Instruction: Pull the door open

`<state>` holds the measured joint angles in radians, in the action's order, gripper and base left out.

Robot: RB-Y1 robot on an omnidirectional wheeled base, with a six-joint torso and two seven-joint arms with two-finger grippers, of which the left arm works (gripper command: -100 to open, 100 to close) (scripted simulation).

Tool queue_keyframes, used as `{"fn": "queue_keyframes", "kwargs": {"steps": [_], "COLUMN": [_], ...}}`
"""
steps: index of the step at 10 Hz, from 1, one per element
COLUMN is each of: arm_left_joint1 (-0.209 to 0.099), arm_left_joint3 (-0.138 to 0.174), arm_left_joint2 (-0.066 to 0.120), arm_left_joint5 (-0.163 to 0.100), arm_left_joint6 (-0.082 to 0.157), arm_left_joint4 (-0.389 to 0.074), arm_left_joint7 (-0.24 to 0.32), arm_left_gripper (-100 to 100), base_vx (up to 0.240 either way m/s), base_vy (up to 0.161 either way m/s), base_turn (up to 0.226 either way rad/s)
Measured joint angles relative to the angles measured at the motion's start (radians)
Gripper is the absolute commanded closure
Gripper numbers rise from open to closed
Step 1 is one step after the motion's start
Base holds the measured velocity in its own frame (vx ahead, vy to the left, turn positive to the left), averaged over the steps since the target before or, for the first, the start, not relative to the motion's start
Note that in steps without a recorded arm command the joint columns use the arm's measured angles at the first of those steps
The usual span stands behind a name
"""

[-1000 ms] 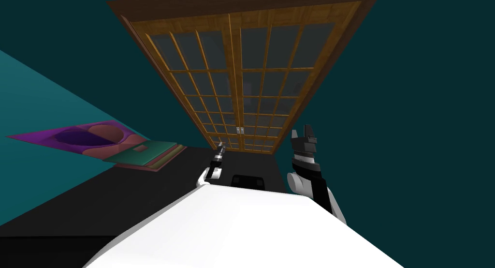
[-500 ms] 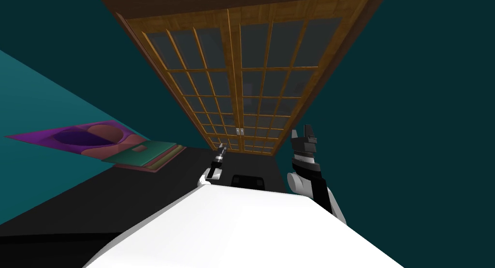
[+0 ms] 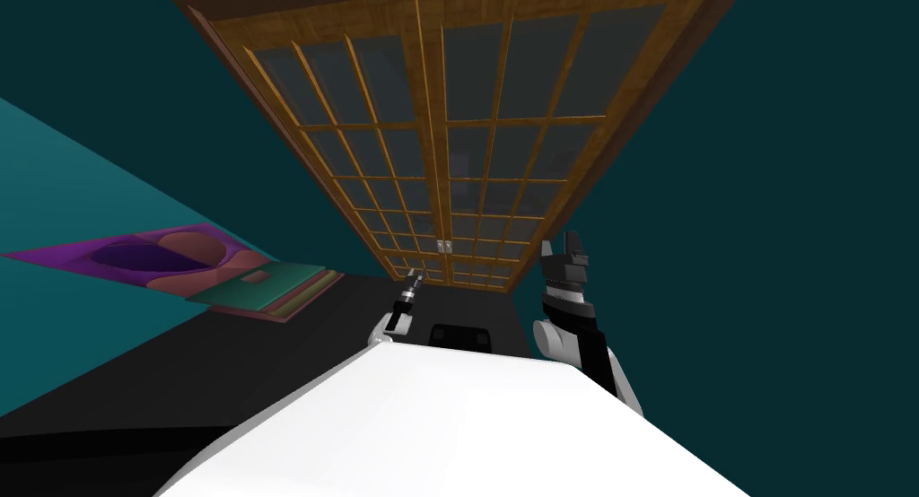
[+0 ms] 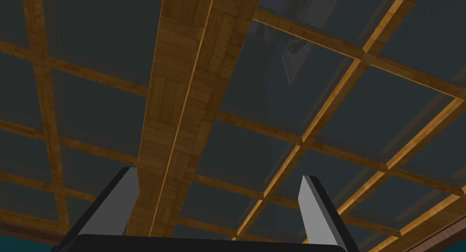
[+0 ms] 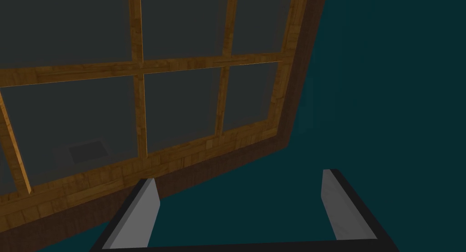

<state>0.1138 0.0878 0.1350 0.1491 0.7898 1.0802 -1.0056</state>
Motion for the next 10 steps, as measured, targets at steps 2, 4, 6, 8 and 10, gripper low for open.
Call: {"fn": "queue_keyframes", "kwargs": {"steps": [2, 4, 6, 8, 10], "arm_left_joint1": [-0.015, -0.028, -0.054, -0.062, -0.079], "arm_left_joint3": [0.003, 0.005, 0.010, 0.011, 0.014], "arm_left_joint2": [0.002, 0.005, 0.009, 0.008, 0.010], "arm_left_joint5": [0.008, 0.017, 0.022, 0.034, 0.040], "arm_left_joint6": [0.008, 0.011, 0.031, 0.030, 0.041], "arm_left_joint4": [-0.046, -0.083, -0.148, -0.183, -0.228], "arm_left_joint7": [-0.035, -0.067, -0.099, -0.140, -0.168], "arm_left_gripper": [-100, -100, -100, -100, -100], "base_vx": [0.102, 0.089, 0.111, 0.129, 0.119], "base_vy": [-0.019, -0.017, -0.018, -0.039, -0.024], "base_turn": [0.021, 0.017, 0.020, 0.018, 0.015]}}
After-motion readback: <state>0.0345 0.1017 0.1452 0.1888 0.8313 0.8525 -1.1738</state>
